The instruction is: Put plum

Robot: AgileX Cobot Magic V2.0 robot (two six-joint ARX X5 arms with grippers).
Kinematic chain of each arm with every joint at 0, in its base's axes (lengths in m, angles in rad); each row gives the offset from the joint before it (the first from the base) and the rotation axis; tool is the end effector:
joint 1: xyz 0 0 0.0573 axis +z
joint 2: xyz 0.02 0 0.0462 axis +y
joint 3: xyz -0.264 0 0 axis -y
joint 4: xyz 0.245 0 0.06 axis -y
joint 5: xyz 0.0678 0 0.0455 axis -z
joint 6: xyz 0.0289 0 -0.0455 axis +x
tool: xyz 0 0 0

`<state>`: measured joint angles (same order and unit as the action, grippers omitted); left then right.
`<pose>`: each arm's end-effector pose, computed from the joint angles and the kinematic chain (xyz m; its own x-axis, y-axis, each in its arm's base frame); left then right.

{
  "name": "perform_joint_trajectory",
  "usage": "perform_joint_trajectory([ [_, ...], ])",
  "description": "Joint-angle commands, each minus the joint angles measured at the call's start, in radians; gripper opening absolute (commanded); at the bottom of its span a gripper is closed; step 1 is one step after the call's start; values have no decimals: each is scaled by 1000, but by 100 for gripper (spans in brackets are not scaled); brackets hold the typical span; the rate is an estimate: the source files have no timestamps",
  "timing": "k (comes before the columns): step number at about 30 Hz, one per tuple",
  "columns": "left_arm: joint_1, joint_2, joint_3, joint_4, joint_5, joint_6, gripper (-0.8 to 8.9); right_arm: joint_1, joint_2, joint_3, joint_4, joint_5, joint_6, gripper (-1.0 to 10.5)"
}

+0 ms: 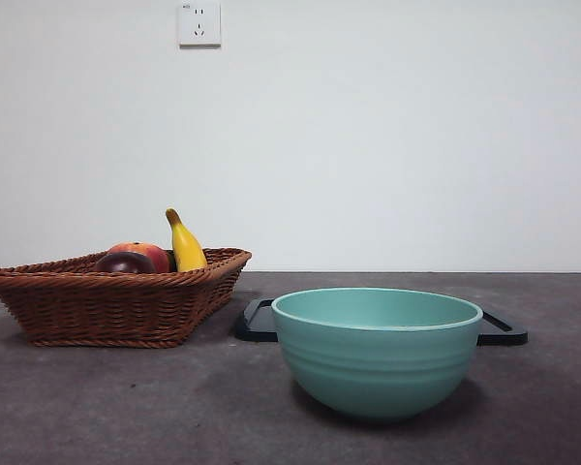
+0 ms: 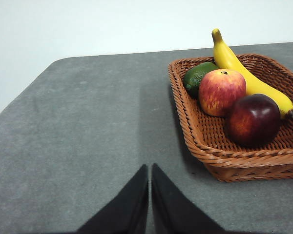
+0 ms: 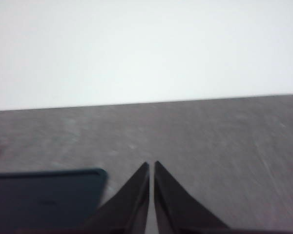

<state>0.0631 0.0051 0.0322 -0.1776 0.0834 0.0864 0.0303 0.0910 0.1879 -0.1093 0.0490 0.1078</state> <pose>0.0948 0.0036 0.1570 0.9886 -0.0210 -0.1494 0.0322 0.9968 0.0729 0.0918 0.0014 0.2097 0.9997 -0.0187 -0.0124 0.0199 0.9941 0.1070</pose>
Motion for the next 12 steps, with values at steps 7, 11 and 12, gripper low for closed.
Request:
perform_joint_trajectory([
  [7, 2, -2, -21, -8, 2, -8, 9, -8, -87, -170, 35, 38, 23, 6],
  [11, 2, -2, -21, -8, 2, -8, 8, -8, -87, -177, -6, 39, 23, 6],
  [12, 2, -2, -21, -8, 2, -8, 8, -8, -87, -177, -11, 39, 22, 6],
])
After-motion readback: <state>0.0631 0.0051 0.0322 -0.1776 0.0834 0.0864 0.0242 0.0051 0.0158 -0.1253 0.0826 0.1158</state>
